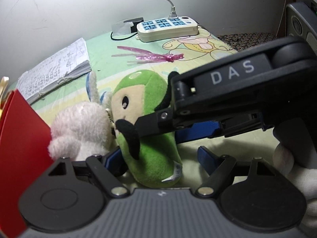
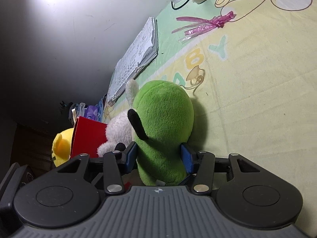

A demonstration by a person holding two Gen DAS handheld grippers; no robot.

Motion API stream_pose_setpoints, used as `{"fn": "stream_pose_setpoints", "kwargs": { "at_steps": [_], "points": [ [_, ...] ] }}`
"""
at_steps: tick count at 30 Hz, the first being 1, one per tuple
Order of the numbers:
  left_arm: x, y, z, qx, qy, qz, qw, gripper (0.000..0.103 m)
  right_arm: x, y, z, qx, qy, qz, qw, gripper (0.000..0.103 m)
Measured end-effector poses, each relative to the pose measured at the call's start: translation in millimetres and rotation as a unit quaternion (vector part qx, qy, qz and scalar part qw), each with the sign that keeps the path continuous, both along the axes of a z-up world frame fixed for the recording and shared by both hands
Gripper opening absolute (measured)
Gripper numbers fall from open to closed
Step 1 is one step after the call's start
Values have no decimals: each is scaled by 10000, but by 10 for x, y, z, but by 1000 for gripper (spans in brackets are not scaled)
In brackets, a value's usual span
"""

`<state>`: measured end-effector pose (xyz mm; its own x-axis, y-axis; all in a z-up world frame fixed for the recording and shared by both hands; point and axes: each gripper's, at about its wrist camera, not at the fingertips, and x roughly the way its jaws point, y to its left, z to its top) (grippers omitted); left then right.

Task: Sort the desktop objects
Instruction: 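Close the right gripper on the green plush's body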

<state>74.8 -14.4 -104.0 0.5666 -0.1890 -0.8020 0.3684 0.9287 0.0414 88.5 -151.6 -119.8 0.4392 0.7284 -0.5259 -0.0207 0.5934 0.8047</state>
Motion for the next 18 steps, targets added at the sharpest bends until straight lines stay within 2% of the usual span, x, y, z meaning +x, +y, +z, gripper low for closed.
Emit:
{"fn": "stream_pose_setpoints", "kwargs": {
  "at_steps": [8,12,18],
  "points": [
    [-470,-149,98,-213,203,-406,9987,81,-438,-181,91,-83,190,-112,9997,51],
    [-694,-206,97,-200,278,-539,9980,81,-646,-184,108,-204,273,-104,9994,51],
    [-1034,-160,110,-331,475,-724,9957,81,-993,-206,95,-214,458,-2,9987,52]
  ]
}}
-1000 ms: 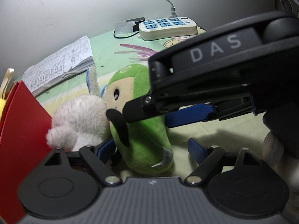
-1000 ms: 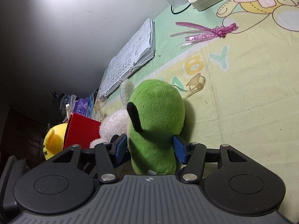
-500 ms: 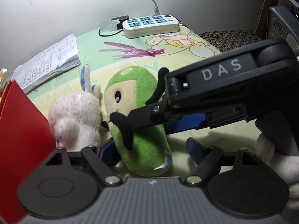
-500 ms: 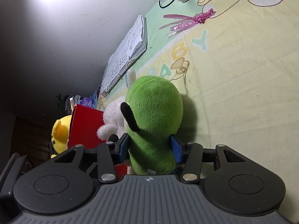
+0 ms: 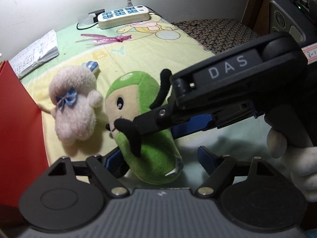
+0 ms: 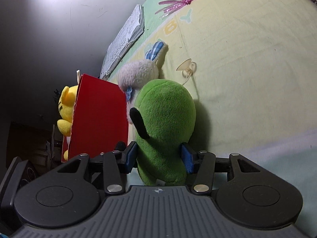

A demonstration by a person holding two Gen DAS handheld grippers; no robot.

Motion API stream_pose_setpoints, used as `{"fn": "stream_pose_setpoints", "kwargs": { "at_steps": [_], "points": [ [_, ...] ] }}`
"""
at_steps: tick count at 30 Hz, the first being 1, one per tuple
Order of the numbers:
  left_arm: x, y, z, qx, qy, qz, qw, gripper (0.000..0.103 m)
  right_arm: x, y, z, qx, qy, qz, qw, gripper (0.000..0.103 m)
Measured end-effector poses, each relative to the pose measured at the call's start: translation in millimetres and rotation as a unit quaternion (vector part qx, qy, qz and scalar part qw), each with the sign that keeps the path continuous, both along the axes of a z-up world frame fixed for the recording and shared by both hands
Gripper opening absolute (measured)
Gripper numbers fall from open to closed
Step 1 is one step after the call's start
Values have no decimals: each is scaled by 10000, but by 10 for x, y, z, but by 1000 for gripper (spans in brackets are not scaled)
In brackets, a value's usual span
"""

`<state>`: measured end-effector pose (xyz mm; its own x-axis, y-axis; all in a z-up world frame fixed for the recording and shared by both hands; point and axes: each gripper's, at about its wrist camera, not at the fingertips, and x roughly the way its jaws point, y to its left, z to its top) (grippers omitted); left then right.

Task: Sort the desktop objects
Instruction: 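Close the right gripper on the green plush's body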

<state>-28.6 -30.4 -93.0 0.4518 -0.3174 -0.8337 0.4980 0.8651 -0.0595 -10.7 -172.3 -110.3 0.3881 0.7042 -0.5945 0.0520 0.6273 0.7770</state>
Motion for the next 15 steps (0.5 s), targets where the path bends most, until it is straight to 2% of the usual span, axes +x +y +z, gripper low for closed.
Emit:
{"fn": "stream_pose_setpoints", "kwargs": {
  "at_steps": [9,13,15],
  "points": [
    [-406,146,38,-172,226,-139,9995,81,-378,47,-35,-75,136,49,9999,57],
    [-411,157,90,-193,103,-89,9997,82,-385,-1,21,-181,72,-238,9995,59],
    [-387,141,113,-121,-20,-63,9999,83,-375,-31,80,-390,-56,-420,9983,66]
  ]
}}
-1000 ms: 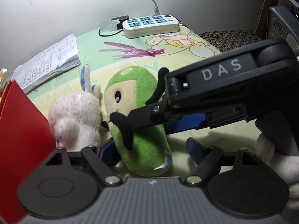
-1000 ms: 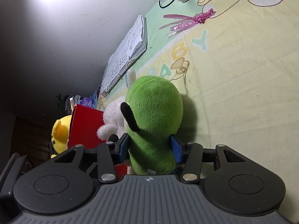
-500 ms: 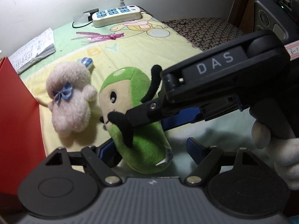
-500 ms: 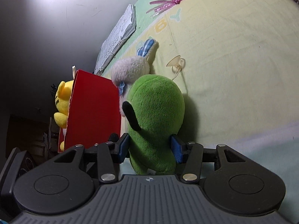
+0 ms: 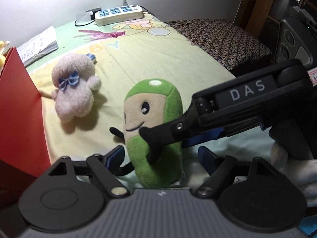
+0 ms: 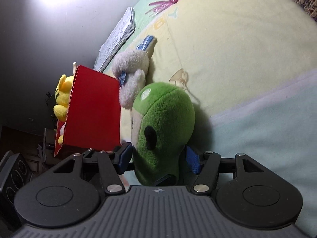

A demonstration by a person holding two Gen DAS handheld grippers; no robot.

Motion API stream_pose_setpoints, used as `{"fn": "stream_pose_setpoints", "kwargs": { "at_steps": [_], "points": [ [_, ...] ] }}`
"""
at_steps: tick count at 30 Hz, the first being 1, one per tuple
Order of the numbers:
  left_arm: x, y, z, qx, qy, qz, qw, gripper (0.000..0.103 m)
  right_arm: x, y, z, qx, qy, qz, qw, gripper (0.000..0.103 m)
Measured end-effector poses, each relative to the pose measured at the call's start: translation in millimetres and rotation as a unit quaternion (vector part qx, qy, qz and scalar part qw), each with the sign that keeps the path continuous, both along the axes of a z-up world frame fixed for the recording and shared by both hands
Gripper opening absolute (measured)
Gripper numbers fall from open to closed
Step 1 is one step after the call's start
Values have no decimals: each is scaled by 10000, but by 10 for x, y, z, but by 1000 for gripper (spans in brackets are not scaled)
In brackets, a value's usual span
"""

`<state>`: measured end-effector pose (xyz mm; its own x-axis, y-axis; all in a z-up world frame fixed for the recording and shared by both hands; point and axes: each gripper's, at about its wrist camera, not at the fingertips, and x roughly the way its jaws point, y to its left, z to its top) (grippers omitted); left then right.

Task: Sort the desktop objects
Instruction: 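Close the right gripper on the green plush's body, then lift the green plush with the right gripper and carry it over the box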

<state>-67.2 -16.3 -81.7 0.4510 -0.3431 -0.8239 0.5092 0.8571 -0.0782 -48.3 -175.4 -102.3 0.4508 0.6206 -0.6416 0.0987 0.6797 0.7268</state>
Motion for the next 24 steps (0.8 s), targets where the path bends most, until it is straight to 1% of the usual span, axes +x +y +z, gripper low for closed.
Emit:
{"fn": "stream_pose_setpoints", "kwargs": {
  "at_steps": [1,3,5,6,9,12,16,21,24],
  "points": [
    [92,-44,-6,48,-72,6,10000,84,10,-16,22,-63,-60,-76,9999,67],
    [133,-67,12,100,-169,-1,9998,86,47,-52,34,-9,-119,-198,9997,68],
    [236,-105,-21,97,-149,17,9998,87,98,-52,11,41,-82,-262,9996,68],
    [280,-124,-45,90,-116,37,9999,86,119,-44,-2,12,-64,-290,9996,70],
    [372,-190,-137,136,58,33,9999,72,148,-34,-29,-172,-55,-327,9993,71],
    [385,-221,-196,200,131,61,9997,72,153,-56,-60,-73,-3,-379,9993,71],
    [410,-235,-218,251,199,50,9995,72,140,-74,-136,181,219,-514,9983,72],
    [406,-204,-218,203,287,23,9994,72,127,16,-47,-11,101,-275,9996,69],
    [356,-203,-179,225,250,-45,9994,72,93,36,-9,-49,49,-159,9998,68]
  ]
}}
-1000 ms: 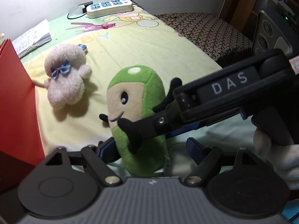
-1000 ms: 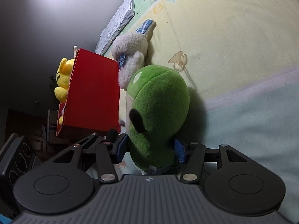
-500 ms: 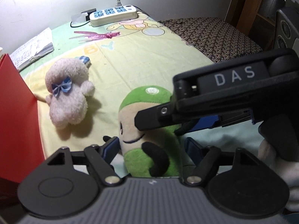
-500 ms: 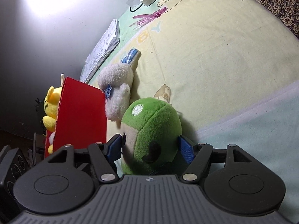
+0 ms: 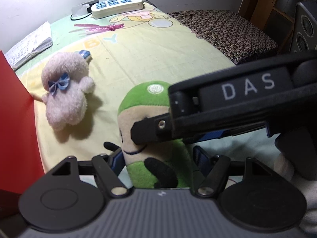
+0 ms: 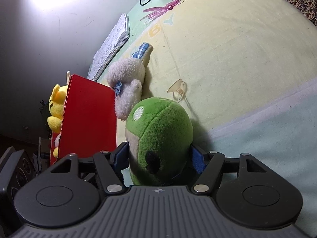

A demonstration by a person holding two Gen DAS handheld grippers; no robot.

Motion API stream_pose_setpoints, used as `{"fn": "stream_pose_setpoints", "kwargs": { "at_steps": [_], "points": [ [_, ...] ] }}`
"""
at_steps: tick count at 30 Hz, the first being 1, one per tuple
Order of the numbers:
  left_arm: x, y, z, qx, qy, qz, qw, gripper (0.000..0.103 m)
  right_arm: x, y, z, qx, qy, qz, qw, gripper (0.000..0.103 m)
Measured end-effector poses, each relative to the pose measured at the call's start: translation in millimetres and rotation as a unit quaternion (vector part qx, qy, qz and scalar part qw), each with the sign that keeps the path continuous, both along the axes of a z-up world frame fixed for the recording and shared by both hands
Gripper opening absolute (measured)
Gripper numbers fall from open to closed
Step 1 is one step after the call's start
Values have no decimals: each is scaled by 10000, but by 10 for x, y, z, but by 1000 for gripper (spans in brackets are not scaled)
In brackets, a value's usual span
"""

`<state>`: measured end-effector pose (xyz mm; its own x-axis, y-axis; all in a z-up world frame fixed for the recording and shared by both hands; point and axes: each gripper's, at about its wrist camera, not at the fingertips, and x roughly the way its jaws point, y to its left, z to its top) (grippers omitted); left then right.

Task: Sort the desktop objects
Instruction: 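Lift the green plush with the right gripper and carry it over the box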

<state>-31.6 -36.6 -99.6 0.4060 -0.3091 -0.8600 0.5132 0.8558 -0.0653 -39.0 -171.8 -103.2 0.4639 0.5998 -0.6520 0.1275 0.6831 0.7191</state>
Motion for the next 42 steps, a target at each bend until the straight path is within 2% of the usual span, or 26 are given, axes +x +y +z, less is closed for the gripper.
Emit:
{"fn": "stream_pose_setpoints", "kwargs": {
  "at_steps": [9,18,22,26,34,42],
  "points": [
    [-237,84,180,-72,-60,-259,9996,72,-141,55,157,23,-67,208,9998,68],
    [-413,396,598,-282,-539,-651,9960,72,-345,380,607,-50,-648,32,9979,68],
    [-422,710,862,-641,-734,-559,9937,72,-379,631,854,-114,-1040,25,9945,68],
    [-430,1031,1117,-837,-1043,-486,9898,72,-362,903,1069,-125,-1442,26,9895,68],
    [-418,1720,1524,-1325,-1597,-178,9781,72,-265,1428,1418,-201,-2161,175,9760,68],
    [-297,2298,1776,-1348,-2098,144,9683,72,12,2009,1633,-257,-2758,427,9599,68]
  ]
}}
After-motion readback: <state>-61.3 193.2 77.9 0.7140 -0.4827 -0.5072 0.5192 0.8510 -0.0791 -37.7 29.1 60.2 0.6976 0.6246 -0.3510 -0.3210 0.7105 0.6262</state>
